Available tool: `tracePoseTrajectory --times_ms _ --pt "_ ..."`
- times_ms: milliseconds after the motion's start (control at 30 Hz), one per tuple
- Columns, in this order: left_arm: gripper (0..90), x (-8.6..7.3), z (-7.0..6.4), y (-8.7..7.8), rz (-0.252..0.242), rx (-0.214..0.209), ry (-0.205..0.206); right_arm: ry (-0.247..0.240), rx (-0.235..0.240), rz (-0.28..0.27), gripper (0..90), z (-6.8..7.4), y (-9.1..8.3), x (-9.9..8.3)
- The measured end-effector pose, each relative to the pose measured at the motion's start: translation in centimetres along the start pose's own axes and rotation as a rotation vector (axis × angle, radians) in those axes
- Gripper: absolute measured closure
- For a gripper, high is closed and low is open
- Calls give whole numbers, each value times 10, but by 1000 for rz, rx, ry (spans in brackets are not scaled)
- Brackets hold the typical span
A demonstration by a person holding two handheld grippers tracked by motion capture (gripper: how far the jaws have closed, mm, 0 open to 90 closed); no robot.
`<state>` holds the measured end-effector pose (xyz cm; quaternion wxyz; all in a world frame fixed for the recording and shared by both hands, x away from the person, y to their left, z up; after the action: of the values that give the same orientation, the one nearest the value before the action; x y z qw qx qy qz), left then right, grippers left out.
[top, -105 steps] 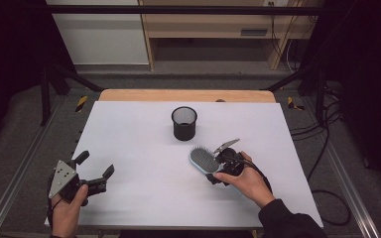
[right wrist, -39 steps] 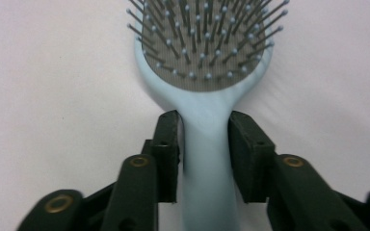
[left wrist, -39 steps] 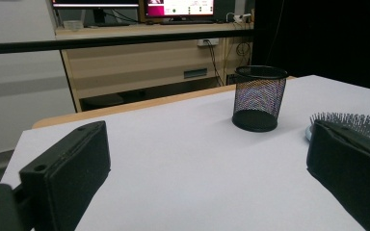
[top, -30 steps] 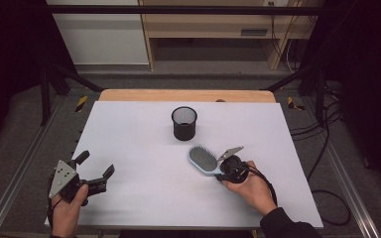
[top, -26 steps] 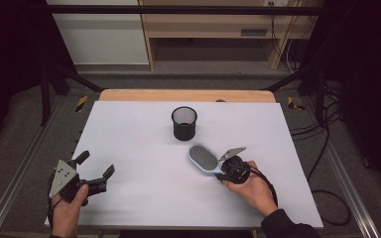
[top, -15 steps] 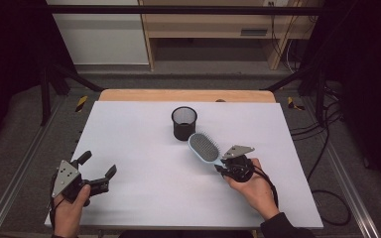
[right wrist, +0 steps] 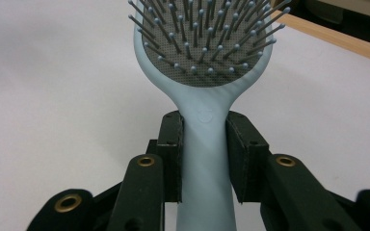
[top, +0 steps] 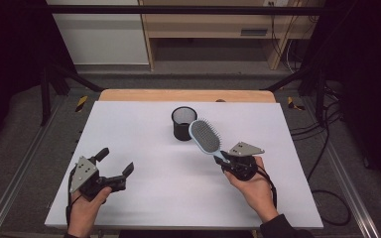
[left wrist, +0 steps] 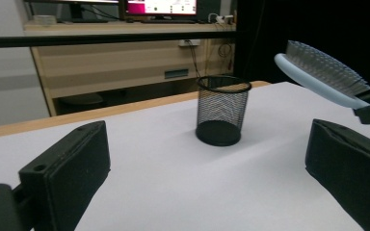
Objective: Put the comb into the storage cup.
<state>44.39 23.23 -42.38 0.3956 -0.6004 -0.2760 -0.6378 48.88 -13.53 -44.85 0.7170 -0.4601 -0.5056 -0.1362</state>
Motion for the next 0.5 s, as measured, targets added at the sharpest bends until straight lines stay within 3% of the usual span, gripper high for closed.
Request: tracePoseTrajectory --times_ms 267,367,500 --pt "24 19 -18 25 6 -57 6 -22 16 -39 697 16 3 5" --pt "24 26 -24 35 -4 -98 -45 -21 14 -60 697 19 4 8" --pt "25 37 -35 46 -7 -133 -36 -15 12 -77 697 21 4 9"
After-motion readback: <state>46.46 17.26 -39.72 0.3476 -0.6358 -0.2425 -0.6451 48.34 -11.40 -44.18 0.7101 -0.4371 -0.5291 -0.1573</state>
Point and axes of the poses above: each handheld gripper's, and its own axes: y roughly forward along the jaws, x roughly out of its top, z roughly to its left, the point moved 4 cm from there along y, roughly forward along the jaws, and after that the axes turned 7 degrees about y, right-handed, at the moved point
